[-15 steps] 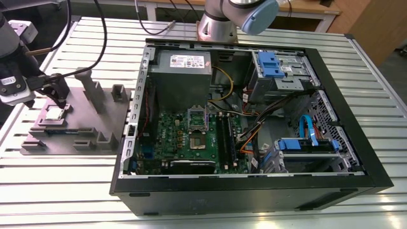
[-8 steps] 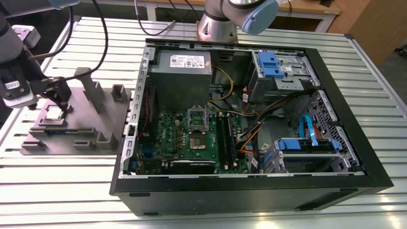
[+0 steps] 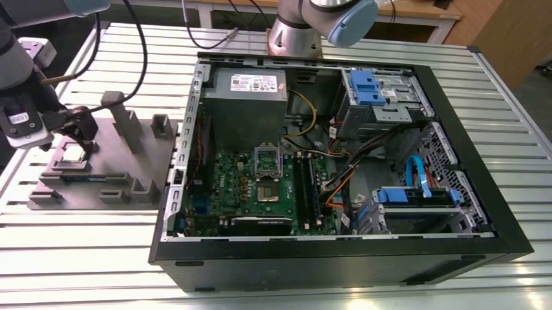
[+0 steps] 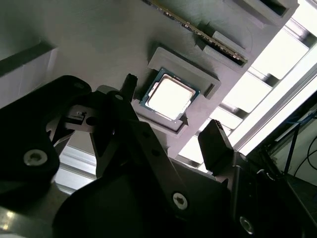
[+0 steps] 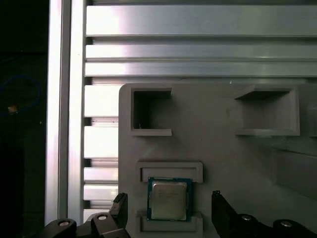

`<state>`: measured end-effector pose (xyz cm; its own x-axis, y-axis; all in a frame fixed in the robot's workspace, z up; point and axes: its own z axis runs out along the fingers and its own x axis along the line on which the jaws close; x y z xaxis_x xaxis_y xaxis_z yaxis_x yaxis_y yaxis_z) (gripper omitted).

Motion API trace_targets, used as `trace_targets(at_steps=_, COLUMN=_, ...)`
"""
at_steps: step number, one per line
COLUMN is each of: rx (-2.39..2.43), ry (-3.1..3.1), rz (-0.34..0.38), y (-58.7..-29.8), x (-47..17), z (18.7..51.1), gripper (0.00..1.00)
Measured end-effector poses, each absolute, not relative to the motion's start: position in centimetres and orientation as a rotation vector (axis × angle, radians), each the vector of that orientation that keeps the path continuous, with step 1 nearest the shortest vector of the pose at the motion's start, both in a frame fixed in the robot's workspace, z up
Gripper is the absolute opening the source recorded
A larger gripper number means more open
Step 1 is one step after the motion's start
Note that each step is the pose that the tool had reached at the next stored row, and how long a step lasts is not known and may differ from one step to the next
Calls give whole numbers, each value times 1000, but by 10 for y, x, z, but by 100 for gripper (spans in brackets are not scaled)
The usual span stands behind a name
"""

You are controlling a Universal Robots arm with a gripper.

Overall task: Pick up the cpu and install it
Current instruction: 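Pick up the cpu and move it towards the insertion slot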

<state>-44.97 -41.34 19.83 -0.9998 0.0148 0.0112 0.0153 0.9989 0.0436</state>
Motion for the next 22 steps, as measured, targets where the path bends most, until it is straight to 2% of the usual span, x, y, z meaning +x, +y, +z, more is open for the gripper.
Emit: trace_targets(at_steps=22, rx=-25, ry=-3130, rz=-69, y=-415, x=-450, z=181, gripper=77)
